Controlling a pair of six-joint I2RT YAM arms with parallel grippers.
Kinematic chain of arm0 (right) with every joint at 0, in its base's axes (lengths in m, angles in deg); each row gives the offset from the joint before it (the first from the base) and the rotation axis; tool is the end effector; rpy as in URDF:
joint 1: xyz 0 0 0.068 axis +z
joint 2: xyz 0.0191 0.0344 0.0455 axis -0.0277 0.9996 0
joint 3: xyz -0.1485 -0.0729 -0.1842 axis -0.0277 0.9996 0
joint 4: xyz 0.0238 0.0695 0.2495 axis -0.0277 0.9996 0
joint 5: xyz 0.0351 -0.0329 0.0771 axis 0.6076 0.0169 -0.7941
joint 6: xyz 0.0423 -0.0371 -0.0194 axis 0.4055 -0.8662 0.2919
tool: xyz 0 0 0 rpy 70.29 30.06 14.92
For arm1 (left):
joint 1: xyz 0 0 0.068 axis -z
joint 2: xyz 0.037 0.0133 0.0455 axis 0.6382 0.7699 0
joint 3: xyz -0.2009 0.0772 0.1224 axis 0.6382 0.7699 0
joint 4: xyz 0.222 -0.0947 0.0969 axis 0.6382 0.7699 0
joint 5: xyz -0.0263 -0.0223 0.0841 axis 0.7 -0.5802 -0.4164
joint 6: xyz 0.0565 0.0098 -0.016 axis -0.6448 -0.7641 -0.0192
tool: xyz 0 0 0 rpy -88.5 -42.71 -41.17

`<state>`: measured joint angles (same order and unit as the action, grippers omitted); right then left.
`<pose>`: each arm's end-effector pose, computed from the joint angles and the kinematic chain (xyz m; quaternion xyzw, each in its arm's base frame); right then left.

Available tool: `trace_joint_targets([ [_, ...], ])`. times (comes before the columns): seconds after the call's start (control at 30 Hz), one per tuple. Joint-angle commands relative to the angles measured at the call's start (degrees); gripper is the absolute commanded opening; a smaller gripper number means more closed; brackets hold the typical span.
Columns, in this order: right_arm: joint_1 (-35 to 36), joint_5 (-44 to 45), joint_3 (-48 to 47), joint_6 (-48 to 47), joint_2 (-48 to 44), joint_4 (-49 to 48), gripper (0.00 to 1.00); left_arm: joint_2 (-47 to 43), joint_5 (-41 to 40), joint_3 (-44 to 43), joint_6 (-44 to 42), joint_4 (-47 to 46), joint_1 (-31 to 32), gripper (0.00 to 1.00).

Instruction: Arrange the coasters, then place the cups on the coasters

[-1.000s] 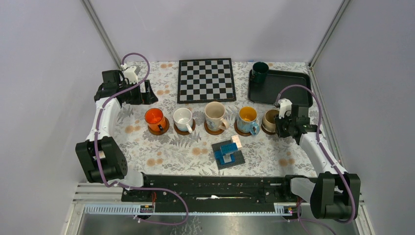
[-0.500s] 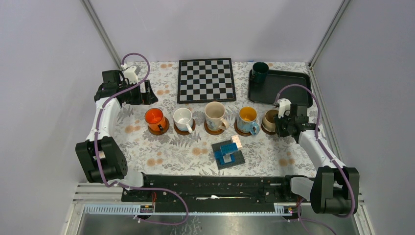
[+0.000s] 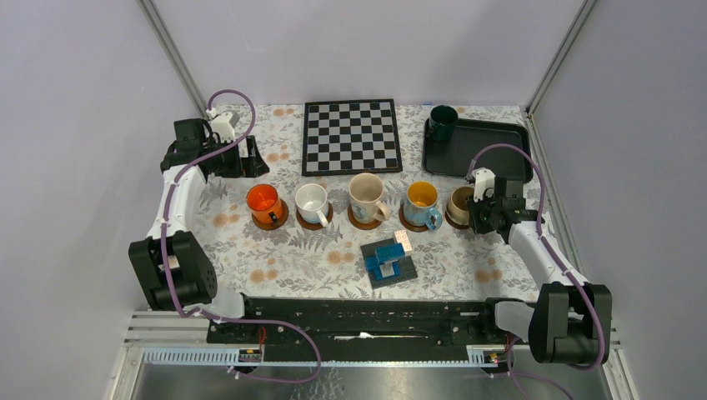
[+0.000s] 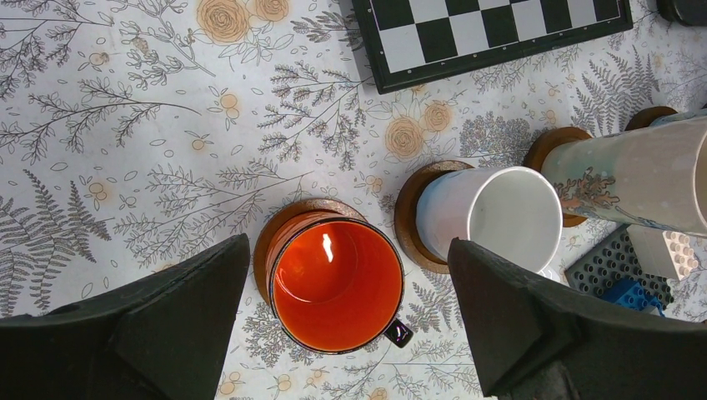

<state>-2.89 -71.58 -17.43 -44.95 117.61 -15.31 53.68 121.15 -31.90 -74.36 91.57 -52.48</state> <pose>0.2468 0.0023 0.1766 -0.1861 0.9098 0.0139 0.3707 0.3199 0.0487 0.2722 0.0546 0.9004 -0.1969 0.3842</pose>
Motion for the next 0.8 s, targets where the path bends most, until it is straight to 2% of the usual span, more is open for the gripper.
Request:
trace_joint_targets([
  [0.0,-0.22,-1.23,-1.15,-1.0,-1.51,0.21,0.28,0.44,0.89,-2.52,-0.5,-0.92,0.16,0.99],
  [0.33,-0.28,-1.93,-1.88,-0.72,-1.33,2.2,0.41,0.44,0.78,-2.44,-0.44,-0.9,0.17,0.99],
  [0.57,-0.38,-1.76,-2.15,-2.25,-1.6,3.73,0.44,0.48,0.85,-2.43,-0.6,-0.94,0.21,0.99],
  [0.77,-0.62,-0.58,-2.25,-4.34,-2.1,5.52,0.57,0.69,0.79,-2.36,-0.88,-0.88,0.21,0.99],
])
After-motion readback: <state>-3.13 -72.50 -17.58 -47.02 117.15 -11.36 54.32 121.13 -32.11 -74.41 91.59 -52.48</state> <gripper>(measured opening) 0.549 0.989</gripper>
